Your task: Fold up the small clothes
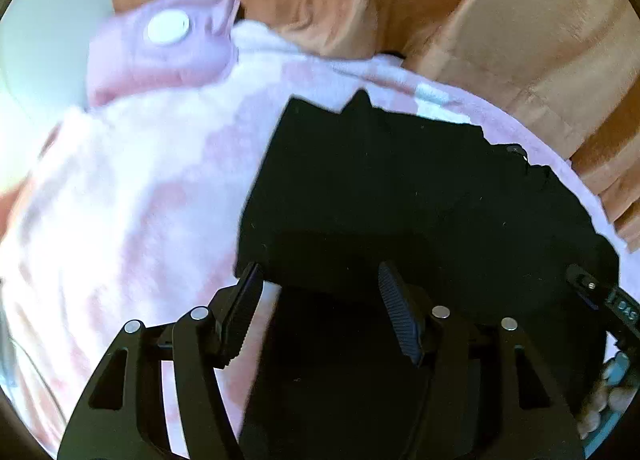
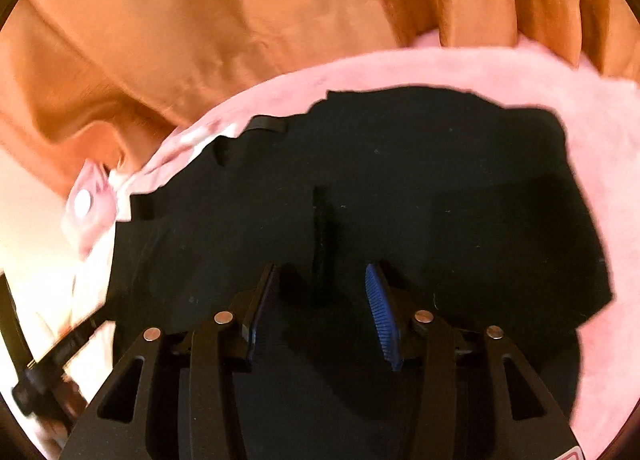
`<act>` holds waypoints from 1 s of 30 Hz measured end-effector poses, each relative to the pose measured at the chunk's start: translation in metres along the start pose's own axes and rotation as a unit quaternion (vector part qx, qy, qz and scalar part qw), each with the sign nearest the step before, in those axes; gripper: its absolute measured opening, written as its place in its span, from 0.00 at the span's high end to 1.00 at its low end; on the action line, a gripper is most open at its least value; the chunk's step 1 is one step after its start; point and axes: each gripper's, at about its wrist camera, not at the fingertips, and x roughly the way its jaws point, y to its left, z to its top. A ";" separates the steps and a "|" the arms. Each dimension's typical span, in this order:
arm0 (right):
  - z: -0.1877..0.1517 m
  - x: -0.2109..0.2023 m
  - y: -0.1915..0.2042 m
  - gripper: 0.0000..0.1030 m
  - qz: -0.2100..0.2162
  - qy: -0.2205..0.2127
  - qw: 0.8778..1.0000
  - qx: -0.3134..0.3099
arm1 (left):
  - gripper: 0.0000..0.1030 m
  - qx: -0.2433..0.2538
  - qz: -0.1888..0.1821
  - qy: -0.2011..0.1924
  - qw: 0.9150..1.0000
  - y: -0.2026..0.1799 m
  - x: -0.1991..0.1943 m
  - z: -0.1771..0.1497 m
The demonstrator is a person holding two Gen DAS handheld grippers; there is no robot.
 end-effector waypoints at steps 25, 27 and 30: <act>0.063 -0.091 -0.017 0.97 0.023 -0.089 0.995 -0.036 | 0.37 0.076 0.018 -0.001 0.997 -0.026 0.012 -0.012; 0.066 -0.088 -0.018 0.97 0.027 -0.080 0.996 -0.033 | 0.37 0.105 0.015 -0.009 0.994 -0.036 0.007 -0.018; 0.074 -0.089 -0.006 0.97 0.036 -0.079 0.995 -0.044 | 0.36 0.150 0.008 -0.015 0.989 -0.049 0.003 -0.029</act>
